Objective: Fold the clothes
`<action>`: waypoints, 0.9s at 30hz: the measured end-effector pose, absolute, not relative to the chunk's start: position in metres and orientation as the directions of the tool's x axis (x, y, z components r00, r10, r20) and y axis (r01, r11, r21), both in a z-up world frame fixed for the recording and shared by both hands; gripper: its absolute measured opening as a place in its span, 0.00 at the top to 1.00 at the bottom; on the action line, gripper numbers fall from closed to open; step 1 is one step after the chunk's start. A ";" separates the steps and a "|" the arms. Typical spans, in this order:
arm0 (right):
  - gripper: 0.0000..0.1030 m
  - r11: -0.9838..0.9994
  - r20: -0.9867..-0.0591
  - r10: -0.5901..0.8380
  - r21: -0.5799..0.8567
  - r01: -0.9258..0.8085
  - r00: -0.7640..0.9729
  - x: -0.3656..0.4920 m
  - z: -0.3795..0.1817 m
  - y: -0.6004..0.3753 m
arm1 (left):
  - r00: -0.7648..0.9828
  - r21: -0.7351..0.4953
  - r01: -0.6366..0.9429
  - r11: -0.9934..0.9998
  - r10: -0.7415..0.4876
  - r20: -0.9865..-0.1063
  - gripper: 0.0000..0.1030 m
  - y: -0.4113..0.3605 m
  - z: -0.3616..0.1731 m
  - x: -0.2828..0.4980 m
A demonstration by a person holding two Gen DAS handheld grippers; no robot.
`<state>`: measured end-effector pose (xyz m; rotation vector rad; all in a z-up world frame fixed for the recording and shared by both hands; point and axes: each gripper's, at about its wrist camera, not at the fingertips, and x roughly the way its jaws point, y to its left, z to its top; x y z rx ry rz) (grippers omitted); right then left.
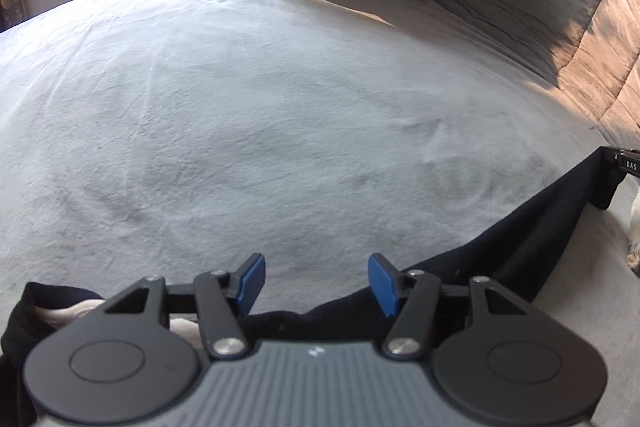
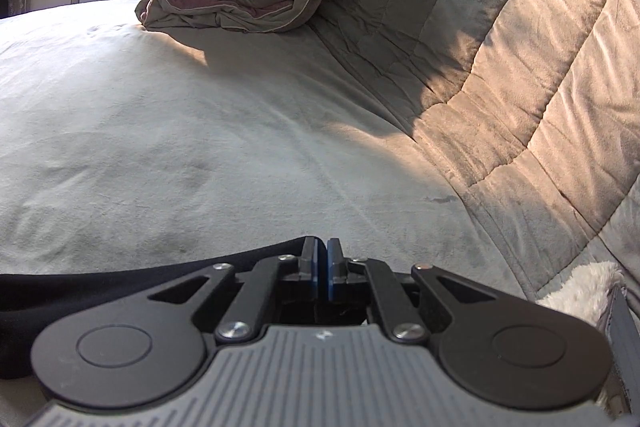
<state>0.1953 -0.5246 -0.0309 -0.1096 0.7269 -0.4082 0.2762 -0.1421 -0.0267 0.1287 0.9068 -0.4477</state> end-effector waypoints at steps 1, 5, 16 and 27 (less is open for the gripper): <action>0.95 0.916 -0.627 -0.399 -0.240 0.321 0.669 0.196 -0.034 -0.525 | 0.530 -0.059 0.434 0.899 -0.307 -0.790 0.44 -0.136 -0.028 0.278; 0.95 0.920 -0.643 -0.389 -0.234 0.315 0.659 0.195 -0.046 -0.524 | 0.528 0.032 0.461 0.887 -0.246 -0.813 0.44 -0.117 -0.036 0.282; 0.86 0.937 -0.667 -0.346 -0.208 0.281 0.659 0.188 -0.052 -0.512 | 0.581 0.058 0.348 0.936 -0.167 -0.797 0.44 -0.061 -0.029 0.295; 0.56 0.987 -0.696 0.156 0.092 -0.129 0.701 0.200 -0.033 -0.435 | 0.503 -0.068 0.273 0.959 -0.203 -0.840 0.44 -0.025 -0.037 0.315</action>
